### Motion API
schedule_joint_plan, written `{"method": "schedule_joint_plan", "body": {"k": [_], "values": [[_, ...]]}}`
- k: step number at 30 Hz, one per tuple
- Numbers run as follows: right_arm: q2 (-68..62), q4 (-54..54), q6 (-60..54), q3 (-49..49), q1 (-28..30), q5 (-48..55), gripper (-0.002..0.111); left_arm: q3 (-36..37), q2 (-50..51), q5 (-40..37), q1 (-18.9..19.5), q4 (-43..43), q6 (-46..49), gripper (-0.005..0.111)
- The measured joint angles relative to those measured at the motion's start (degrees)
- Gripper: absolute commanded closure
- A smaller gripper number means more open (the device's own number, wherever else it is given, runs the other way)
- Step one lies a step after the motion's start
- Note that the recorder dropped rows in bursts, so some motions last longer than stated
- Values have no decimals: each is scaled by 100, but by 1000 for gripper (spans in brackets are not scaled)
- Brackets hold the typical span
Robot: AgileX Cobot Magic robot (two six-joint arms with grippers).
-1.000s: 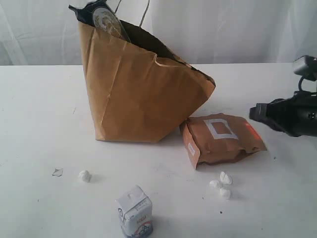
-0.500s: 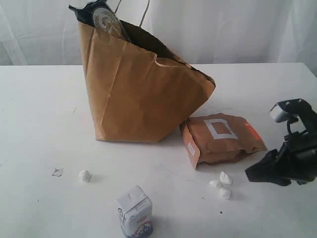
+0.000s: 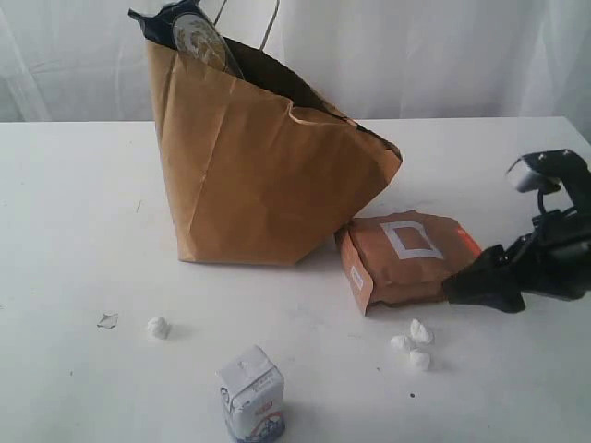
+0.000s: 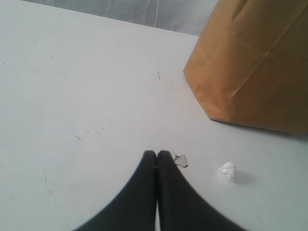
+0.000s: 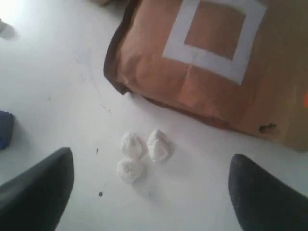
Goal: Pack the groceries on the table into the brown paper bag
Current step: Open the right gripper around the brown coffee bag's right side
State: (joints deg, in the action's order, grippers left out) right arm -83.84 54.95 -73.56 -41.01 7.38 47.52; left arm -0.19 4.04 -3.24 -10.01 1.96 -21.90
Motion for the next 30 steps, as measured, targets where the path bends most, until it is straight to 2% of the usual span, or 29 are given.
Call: {"method": "schedule_joint_plan", "body": {"k": [6, 8, 12, 15, 18, 22, 30], "values": [[12, 16, 13, -670, -317, -369, 27, 0, 0, 0, 0, 0, 0, 107], [23, 29, 757, -756, -358, -745, 27, 0, 0, 0, 0, 0, 0, 107], [-141, -573, 3486, -821, -372, -1349, 33, 0, 0, 0, 0, 0, 0, 107], [-489, -1302, 4590, -840, -362, -976, 37, 0, 0, 0, 0, 0, 0, 107], [-982, -1917, 5153, -854, -336, -537, 37, 0, 0, 0, 0, 0, 0, 107], [-1456, -2147, 5390, -953, -272, -114, 37, 0, 0, 0, 0, 0, 0, 107], [-1523, -2147, 5316, -1223, -272, -42, 37, 0, 0, 0, 0, 0, 0, 107]]}}
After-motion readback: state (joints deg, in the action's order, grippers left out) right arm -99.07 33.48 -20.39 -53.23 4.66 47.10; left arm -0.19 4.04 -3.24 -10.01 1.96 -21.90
